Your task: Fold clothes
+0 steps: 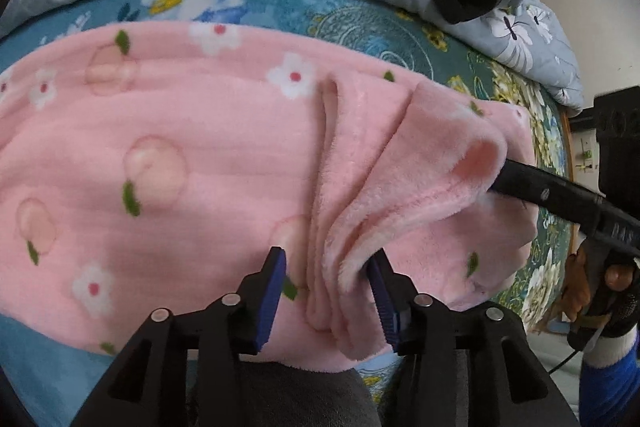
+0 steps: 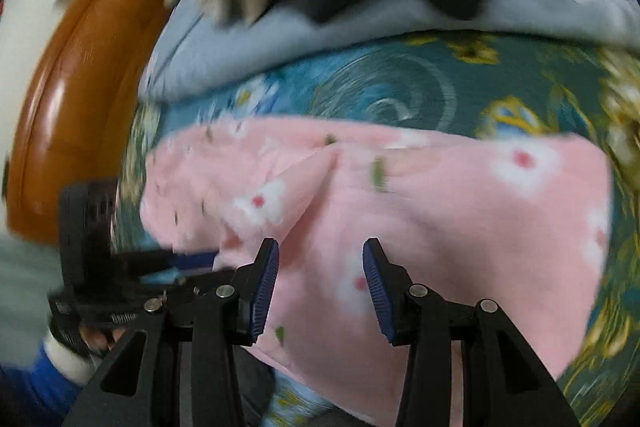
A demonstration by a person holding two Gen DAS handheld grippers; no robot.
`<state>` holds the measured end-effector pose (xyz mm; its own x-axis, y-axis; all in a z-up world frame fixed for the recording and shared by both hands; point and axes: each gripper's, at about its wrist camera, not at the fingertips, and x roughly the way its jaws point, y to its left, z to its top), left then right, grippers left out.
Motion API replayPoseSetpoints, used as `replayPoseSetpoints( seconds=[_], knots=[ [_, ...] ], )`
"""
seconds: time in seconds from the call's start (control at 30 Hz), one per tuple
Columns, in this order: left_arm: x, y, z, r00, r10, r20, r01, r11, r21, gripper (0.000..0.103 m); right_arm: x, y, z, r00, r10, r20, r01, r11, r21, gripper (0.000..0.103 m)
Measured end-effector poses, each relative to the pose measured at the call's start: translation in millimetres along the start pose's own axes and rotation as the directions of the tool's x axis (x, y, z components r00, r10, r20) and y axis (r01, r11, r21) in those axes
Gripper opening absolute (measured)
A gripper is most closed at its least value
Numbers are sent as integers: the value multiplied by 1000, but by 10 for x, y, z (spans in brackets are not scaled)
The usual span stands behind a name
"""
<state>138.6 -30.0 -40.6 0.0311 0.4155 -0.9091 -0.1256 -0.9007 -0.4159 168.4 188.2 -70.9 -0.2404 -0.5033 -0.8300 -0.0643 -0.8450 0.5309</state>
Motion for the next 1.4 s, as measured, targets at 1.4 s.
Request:
replayPoseSetpoints(
  seconds=[1.4],
  knots=[
    [-45,231,-80,993,-94,66,98,993,-63,17,-549,-681,-771,988,-33,148,-24,929,370,45]
  ],
)
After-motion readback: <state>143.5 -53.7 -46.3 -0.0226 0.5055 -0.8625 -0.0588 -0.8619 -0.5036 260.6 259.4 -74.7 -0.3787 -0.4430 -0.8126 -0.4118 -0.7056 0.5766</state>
